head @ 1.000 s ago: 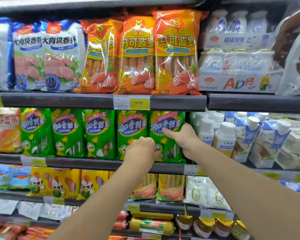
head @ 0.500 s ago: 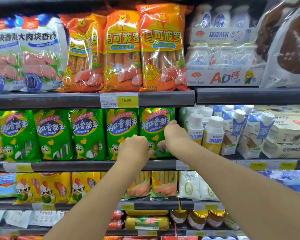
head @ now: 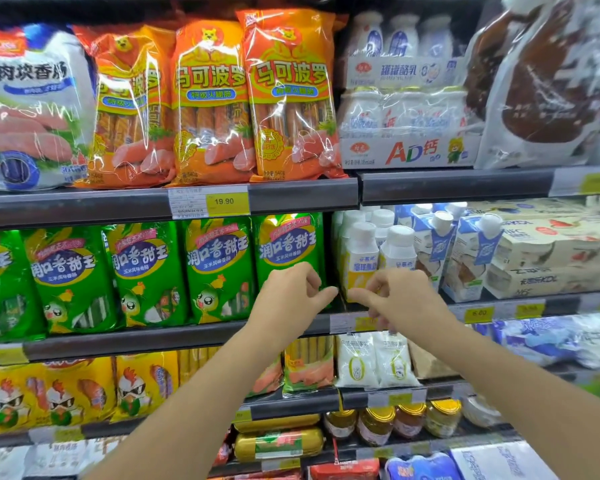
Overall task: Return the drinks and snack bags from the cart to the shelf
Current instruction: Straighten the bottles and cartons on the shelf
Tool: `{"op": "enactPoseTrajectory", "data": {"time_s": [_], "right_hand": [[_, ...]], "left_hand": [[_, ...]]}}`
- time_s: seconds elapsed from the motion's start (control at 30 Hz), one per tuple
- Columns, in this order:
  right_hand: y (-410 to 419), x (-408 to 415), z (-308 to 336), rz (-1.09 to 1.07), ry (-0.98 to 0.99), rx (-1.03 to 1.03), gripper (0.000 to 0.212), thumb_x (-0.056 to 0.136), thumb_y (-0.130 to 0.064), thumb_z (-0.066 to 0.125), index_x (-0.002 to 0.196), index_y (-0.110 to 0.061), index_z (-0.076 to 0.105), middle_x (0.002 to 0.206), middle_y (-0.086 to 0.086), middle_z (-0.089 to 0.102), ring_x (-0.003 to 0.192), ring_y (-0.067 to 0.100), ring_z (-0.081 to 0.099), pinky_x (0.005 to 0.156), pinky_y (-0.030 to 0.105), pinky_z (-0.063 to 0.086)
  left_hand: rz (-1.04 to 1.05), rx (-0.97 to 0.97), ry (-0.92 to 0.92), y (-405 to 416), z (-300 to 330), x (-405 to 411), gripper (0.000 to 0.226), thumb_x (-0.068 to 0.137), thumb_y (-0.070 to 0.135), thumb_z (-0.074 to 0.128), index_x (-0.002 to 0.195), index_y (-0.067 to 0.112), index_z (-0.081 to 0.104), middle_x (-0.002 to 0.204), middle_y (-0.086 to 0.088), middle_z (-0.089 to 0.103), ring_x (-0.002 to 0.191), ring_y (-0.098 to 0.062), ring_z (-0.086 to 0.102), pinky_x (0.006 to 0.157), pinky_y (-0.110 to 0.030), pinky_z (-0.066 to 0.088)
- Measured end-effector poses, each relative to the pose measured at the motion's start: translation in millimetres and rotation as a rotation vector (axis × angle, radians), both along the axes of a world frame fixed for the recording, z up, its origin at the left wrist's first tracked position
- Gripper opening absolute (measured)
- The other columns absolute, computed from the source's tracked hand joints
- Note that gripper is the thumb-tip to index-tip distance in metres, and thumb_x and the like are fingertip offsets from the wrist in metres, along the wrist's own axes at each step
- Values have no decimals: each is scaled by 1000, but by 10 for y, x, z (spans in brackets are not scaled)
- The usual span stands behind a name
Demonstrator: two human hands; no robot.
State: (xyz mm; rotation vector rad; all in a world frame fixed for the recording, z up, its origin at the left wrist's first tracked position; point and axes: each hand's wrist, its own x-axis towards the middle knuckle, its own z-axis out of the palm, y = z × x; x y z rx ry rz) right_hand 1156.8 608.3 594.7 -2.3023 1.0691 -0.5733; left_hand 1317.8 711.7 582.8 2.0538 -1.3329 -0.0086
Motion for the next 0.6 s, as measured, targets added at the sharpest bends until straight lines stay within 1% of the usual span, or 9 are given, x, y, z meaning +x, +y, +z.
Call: {"op": "enactPoseTrajectory", "data": {"time_s": [0.07,0.1,0.17,0.23,0.3,0.37,0.43,0.53,0.6], "right_hand": [[-170,-240,-67,-65,-82,93,34,84,-49,72,83,-15,66,62,4,72,49,15,69,50,32,58],[-256,-352,-110,-92,-101,117,33,84,-45,73,84,-13,66,62,6,72,48,16,68,47,31,56],[-415,-532,-223,-145,-103,124,33,82,-44,76,84,-13,66,64,7,72,46,16,67,46,31,53],[-532,-625,-340,-180,-100,106,33,79,-46,79,81,-16,65,64,5,72,43,15,66,49,32,54],[-613,-645,-440,-187,-110,101,32,76,-46,81,78,-20,63,66,4,71,45,17,64,49,32,54],[-661,-617,-510,-189,-123,101,32,75,-48,81,77,-22,61,67,3,70,51,18,62,52,33,54],[-693,-572,-563,-188,-120,73,35,73,-54,79,78,-24,63,66,0,69,61,20,64,59,37,56],[-709,-509,-619,-178,-138,62,39,72,-62,75,84,-27,66,71,-4,68,78,20,66,67,39,57],[-719,-487,-641,-185,-138,59,40,74,-62,74,89,-26,67,75,-5,69,80,17,68,69,36,56]], "left_hand": [[-50,-33,105,-121,-35,-143,40,85,45,72,112,17,63,94,7,68,87,-9,65,84,-31,57],[-64,-33,136,-179,-60,-208,46,84,42,74,119,16,59,102,5,67,93,-10,64,87,-31,56],[-50,-6,163,-289,-113,-307,59,83,40,76,131,15,51,119,0,63,106,-15,62,94,-36,54],[9,38,182,-389,-142,-359,68,82,39,77,137,16,44,129,-3,60,114,-20,60,97,-40,53],[69,64,226,-480,-144,-404,74,81,35,79,141,16,39,130,-6,61,115,-23,60,97,-41,52],[102,72,265,-560,-141,-455,77,80,31,80,142,16,36,130,-7,60,117,-25,60,95,-37,51],[120,62,279,-623,-159,-501,75,80,28,81,139,16,37,127,-6,62,117,-26,59,93,-37,50],[140,12,310,-688,-199,-545,68,78,24,82,132,16,41,119,-2,65,112,-23,61,93,-40,51],[150,-16,330,-719,-224,-561,66,78,21,83,130,16,41,116,-1,66,108,-22,63,91,-38,52]]}}
